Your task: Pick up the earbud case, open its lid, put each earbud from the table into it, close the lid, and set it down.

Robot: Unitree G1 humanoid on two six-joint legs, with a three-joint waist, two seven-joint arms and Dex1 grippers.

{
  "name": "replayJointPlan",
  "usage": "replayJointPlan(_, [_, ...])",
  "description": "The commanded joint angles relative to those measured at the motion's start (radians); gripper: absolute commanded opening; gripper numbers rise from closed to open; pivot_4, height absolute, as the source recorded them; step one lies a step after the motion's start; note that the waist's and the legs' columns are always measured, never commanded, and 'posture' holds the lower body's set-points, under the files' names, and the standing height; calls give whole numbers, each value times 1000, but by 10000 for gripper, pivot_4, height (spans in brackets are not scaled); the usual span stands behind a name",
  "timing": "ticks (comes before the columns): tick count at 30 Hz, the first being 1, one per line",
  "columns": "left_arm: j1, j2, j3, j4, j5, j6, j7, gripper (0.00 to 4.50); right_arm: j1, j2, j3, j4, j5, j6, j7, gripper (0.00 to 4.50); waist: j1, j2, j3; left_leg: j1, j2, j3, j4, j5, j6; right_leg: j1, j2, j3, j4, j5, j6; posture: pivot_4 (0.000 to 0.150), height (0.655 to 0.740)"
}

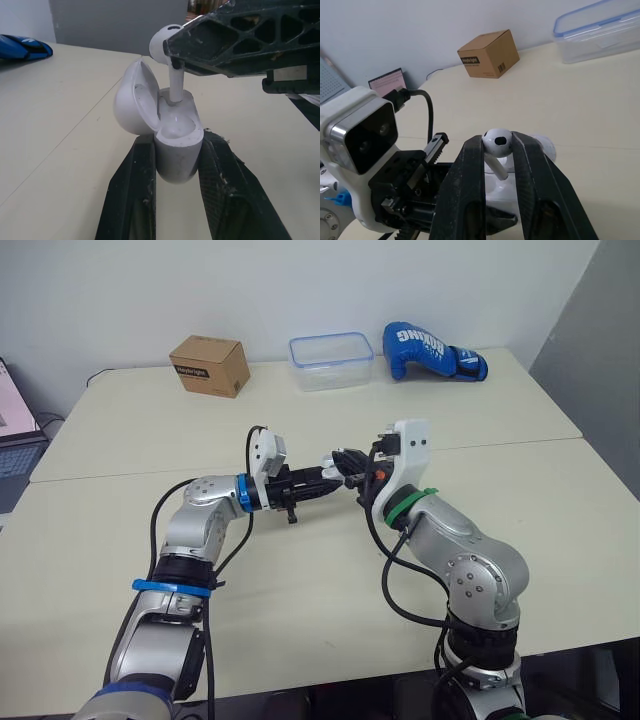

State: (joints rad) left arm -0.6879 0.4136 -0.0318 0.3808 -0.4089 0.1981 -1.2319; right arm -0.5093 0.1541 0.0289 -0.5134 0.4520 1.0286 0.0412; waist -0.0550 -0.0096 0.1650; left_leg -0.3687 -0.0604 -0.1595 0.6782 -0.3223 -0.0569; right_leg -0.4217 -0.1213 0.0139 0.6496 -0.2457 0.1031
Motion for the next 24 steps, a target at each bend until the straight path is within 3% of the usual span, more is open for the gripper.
replayJointPlan(1, [-32, -7, 12, -48, -17, 9, 2, 7890, 13, 146, 16, -6, 60, -54, -38, 4066, 0, 0, 0, 0, 0, 0, 0, 0, 0, 0, 0, 0, 0, 0, 0, 1500, 7307])
replayJointPlan(24, [-80, -27, 10, -2, 5, 10, 6, 7890, 21, 77, 68, -4, 246, -179, -161, 4066, -2, 0, 0, 0, 0, 0, 0, 0, 0, 0, 0, 0, 0, 0, 0, 1500, 7307])
